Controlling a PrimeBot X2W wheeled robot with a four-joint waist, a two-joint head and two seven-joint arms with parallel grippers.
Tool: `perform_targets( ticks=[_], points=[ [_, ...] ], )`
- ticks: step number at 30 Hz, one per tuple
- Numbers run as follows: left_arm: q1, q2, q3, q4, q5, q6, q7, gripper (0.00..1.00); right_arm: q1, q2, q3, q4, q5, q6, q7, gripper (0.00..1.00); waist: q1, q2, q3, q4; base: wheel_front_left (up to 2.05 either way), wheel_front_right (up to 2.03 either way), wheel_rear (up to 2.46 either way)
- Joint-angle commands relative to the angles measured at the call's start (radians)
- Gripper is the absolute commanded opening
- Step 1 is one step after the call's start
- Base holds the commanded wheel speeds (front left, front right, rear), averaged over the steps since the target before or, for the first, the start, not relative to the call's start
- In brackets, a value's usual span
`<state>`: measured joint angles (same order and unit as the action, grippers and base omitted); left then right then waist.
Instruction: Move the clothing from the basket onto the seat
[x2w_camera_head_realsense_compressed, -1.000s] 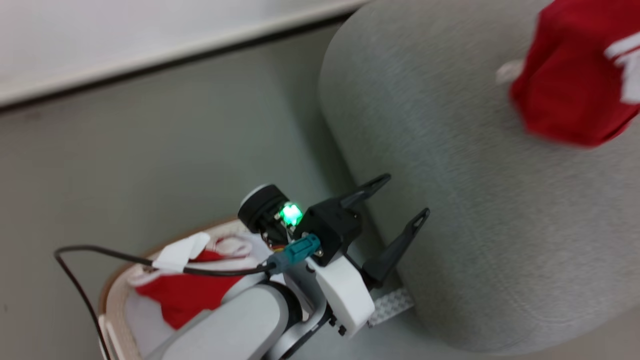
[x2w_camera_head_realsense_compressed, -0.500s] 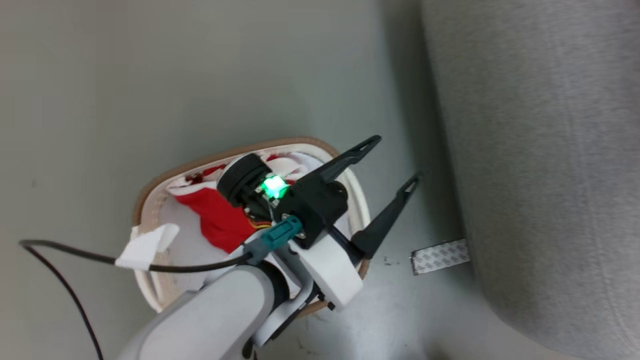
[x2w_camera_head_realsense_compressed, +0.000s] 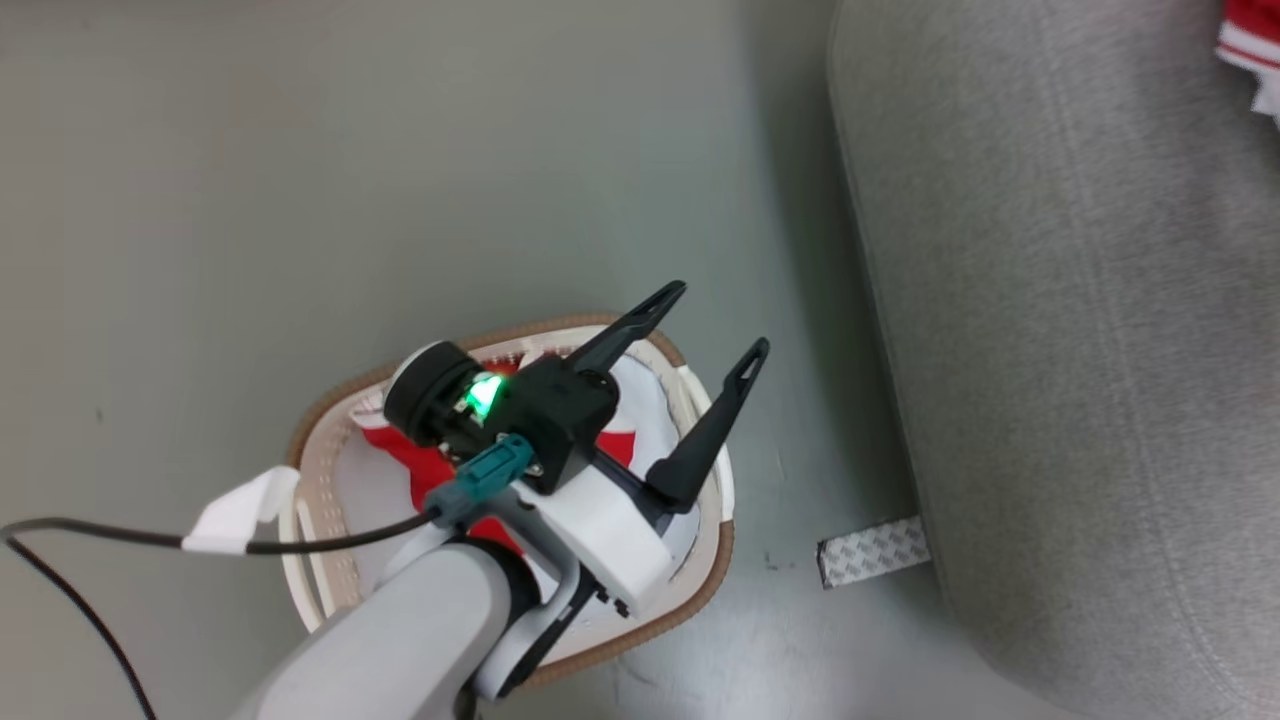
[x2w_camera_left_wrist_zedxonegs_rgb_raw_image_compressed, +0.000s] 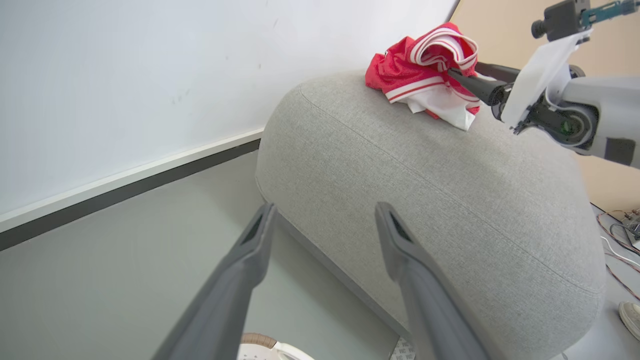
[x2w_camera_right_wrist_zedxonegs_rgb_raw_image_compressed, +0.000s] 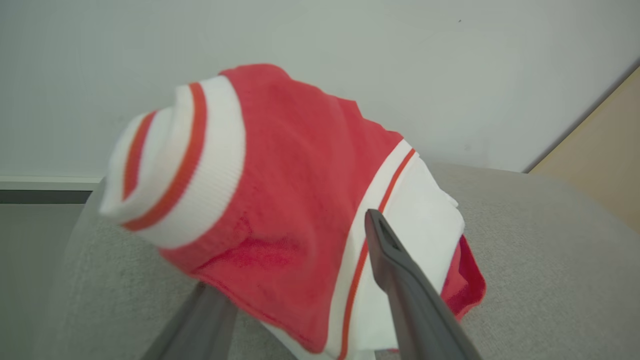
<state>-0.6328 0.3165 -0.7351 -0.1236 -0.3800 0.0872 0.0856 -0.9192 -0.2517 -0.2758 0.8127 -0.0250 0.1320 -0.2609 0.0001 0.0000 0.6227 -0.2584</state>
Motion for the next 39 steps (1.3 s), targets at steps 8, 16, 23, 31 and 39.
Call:
perform_targets(
  ticks=[8,16,23,31,39],
  points=[
    [0.104,0.023,0.063,0.076,-0.050,0.048,-0.109,1.00,0.254,0.059,0.058,-0.205,-0.005,-0.003,-0.002,1.00,-0.0001,0.0000,-0.193,0.012,0.00,0.00,0.00],
    [0.229,0.013,0.123,0.185,-0.106,0.089,-0.256,1.00,0.482,0.110,0.117,-0.401,0.011,-0.003,-0.002,1.00,-0.0001,0.0000,-0.364,0.077,0.00,0.00,0.00],
    [0.350,-0.007,0.191,0.278,-0.137,0.123,-0.340,1.00,0.650,0.147,0.189,-0.501,0.017,-0.003,-0.002,1.00,-0.0001,0.0000,-0.491,0.155,0.00,0.00,0.00],
    [0.518,-0.034,0.318,0.297,-0.085,0.121,-0.350,1.00,0.790,0.181,0.224,-0.546,0.024,-0.003,-0.002,1.00,-0.0001,0.0000,-0.605,0.211,0.00,0.00,0.00],
    [0.640,-0.093,0.461,0.276,-0.008,0.076,-0.350,1.00,0.863,0.200,0.245,-0.551,0.034,-0.002,-0.002,1.00,-0.0001,0.0000,-0.651,0.226,0.00,0.00,0.00]
  ],
)
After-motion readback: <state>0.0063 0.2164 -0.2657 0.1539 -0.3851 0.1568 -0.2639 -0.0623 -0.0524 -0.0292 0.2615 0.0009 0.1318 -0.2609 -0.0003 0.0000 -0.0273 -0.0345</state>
